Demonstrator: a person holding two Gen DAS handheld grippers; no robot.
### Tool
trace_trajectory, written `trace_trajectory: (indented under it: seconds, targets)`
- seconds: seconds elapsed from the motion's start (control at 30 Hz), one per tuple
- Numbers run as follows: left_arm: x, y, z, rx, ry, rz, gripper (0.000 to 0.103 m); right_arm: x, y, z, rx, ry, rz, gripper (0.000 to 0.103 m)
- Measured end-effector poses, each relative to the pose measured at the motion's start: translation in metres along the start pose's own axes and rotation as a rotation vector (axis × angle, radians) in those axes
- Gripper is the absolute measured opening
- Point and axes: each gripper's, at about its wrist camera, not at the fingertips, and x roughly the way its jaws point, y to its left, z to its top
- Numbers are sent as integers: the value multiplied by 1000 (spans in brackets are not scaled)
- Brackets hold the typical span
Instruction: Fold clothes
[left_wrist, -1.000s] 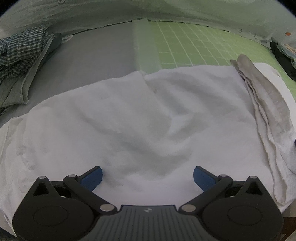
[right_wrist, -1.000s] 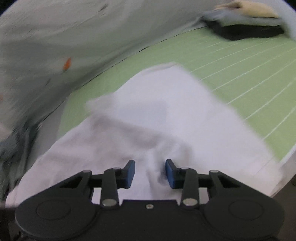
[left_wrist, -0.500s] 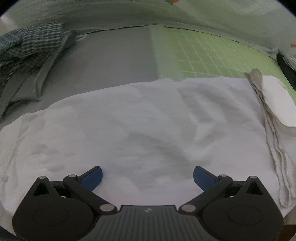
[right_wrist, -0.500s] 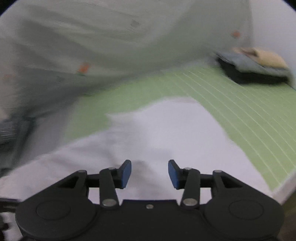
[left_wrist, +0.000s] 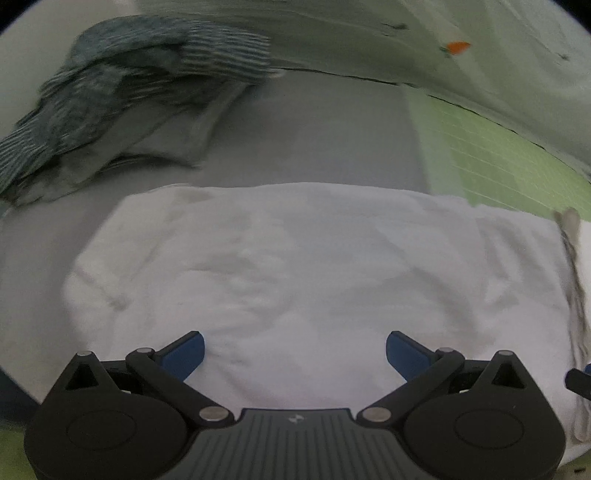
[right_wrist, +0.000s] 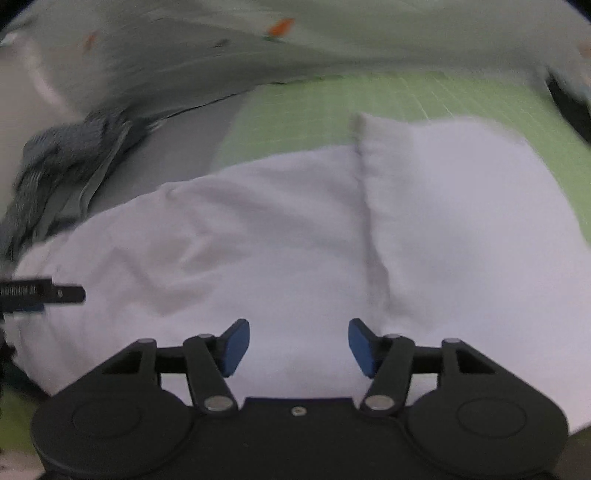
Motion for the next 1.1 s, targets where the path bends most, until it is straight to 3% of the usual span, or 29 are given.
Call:
trace_trajectory:
  seconds: [0.03,0.13,0.2,0.33,0.43,0.57,0.73,1.1]
  targets:
    - [-2,6,-1,-15,-3,3,103,-1,5,2,-26,-17,-16,64]
    - [-10,23,-6,-61,-12,12,103,-5,9,7,-45,-104,-91,93]
    - [-14,34,-9,-91,-18,18,103,-9,7,13,-41,-166,-164,100]
    - [-33,51,-16,-155,-82,-2,103,-3,-12,12,12,-166,-306,102]
    - [-46,63,-19,-183,-144,78,103,5,-29,5,77,-142,-373,102]
    - [-31,85,-21,-256,-113,66,103,24,-45,-3,128,-89,-427,102]
    - [-7,94,-21,-321,-61,45,103,38,-66,-16,219,-17,-399,103]
    - [6,93,-18,-324,-43,59,102,46,-71,-21,234,-32,-362,103]
